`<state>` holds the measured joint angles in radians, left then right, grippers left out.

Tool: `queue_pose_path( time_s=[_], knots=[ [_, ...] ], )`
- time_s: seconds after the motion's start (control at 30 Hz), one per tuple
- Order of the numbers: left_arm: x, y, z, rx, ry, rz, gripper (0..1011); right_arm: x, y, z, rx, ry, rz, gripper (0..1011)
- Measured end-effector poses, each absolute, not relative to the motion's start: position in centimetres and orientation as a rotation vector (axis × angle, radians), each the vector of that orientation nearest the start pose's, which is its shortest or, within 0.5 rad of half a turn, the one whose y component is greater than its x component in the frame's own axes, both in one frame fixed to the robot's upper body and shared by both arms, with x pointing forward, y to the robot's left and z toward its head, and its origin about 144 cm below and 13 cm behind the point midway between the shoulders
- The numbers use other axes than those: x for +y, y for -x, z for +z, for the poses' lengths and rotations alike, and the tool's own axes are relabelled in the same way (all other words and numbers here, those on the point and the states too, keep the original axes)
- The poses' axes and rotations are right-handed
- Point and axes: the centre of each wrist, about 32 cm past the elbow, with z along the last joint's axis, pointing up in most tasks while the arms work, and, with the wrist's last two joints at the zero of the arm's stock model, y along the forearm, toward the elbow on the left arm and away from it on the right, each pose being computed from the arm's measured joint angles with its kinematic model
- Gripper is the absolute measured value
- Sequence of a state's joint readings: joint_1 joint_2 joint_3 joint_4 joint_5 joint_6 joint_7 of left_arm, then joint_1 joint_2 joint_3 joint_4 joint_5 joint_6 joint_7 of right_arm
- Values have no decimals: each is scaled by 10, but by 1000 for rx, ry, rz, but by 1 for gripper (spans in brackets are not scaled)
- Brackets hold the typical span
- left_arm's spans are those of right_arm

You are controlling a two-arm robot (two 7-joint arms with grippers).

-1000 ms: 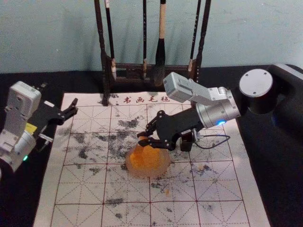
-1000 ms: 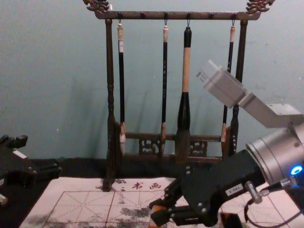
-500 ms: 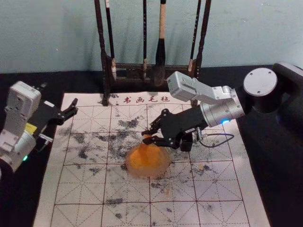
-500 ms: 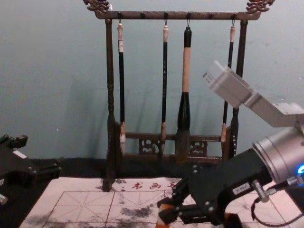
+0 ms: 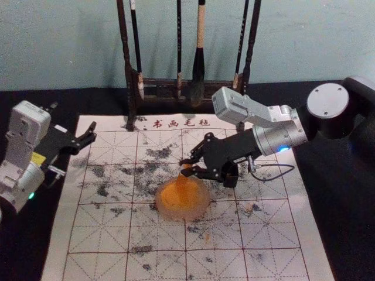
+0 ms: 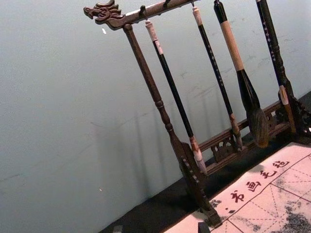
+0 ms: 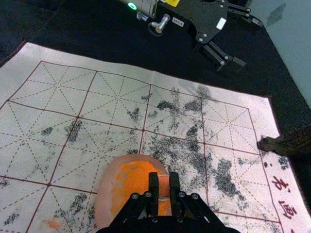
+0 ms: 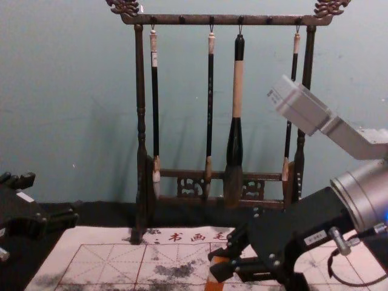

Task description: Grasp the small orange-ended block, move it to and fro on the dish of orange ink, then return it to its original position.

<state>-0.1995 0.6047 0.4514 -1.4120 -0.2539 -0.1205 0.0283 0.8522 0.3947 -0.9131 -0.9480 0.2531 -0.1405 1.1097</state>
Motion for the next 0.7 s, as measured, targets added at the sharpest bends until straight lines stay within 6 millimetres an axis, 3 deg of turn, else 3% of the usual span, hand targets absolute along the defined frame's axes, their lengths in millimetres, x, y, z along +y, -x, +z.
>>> queue_pose_path(
  time_s=[0.7],
  knots=[
    [310,-489,1140,-285,-304,1248,1001,-230,-624,1220,-253,562,14,129]
  ],
)
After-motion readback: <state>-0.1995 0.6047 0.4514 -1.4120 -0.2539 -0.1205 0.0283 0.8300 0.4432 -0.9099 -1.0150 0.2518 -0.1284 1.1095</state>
